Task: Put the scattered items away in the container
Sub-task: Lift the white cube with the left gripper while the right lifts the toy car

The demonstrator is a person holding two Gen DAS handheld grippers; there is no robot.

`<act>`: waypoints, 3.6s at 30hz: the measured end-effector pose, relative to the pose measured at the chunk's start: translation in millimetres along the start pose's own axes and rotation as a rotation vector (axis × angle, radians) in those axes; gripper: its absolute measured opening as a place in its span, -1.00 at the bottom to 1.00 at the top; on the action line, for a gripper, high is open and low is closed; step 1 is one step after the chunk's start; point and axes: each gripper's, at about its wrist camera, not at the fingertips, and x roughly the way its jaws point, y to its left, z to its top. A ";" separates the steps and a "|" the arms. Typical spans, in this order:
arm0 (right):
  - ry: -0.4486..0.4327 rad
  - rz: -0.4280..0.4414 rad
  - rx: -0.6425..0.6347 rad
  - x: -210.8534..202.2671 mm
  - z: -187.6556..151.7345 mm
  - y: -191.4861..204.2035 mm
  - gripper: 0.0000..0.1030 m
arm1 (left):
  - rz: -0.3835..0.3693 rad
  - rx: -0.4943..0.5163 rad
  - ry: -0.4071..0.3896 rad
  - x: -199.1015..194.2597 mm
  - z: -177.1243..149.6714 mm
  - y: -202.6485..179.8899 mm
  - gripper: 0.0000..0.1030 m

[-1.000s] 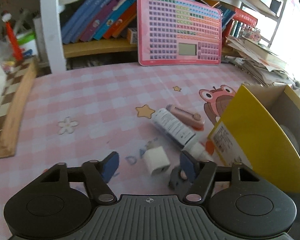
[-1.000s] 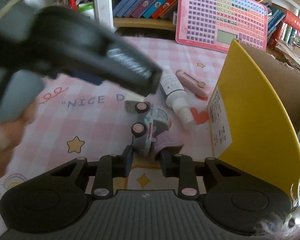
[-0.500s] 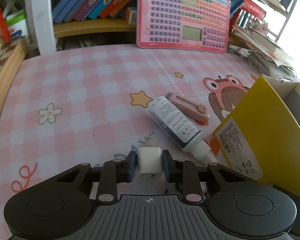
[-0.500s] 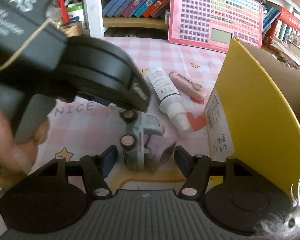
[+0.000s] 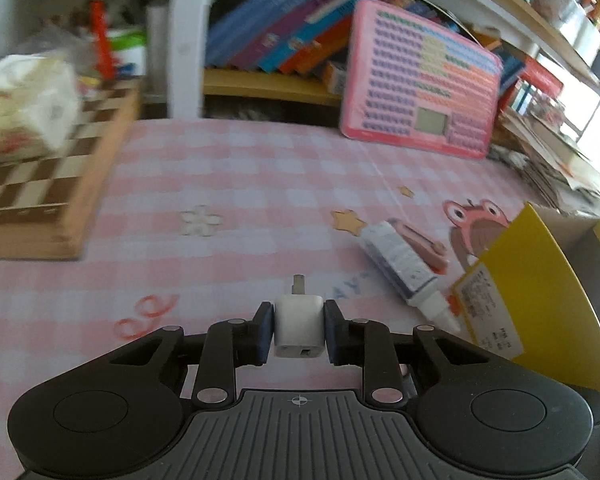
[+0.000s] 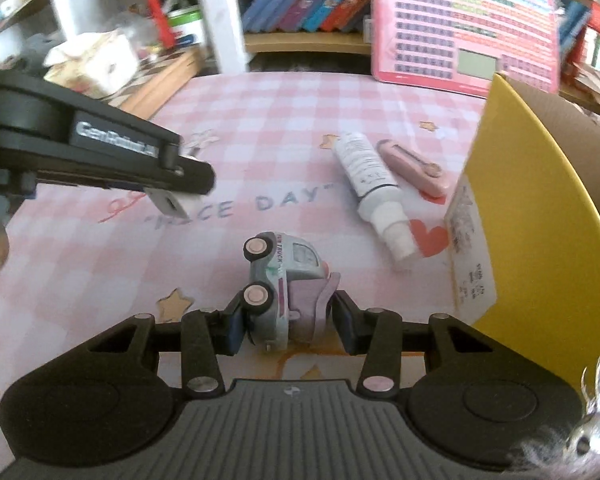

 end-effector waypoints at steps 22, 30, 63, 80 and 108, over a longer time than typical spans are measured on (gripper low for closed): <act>0.002 0.136 -0.118 -85.9 -24.8 0.7 -0.18 | -0.073 -0.153 -0.056 -104.8 -61.0 5.5 -0.52; -0.004 0.148 -0.126 -119.5 -41.9 5.5 -0.18 | -0.130 -0.220 -0.058 -136.4 -91.3 5.5 -0.52; -0.069 0.121 -0.087 -222.9 -130.3 40.4 -0.20 | -0.261 -0.229 -0.120 -236.5 -183.9 -7.7 -0.52; -0.100 -0.013 0.071 -263.6 -174.5 -2.6 -0.20 | -0.351 -0.077 -0.058 -233.6 -192.6 -56.6 -0.52; -0.062 -0.119 0.188 -277.7 -189.8 -81.1 -0.20 | -0.453 0.028 0.038 -186.9 -172.8 -137.0 -0.52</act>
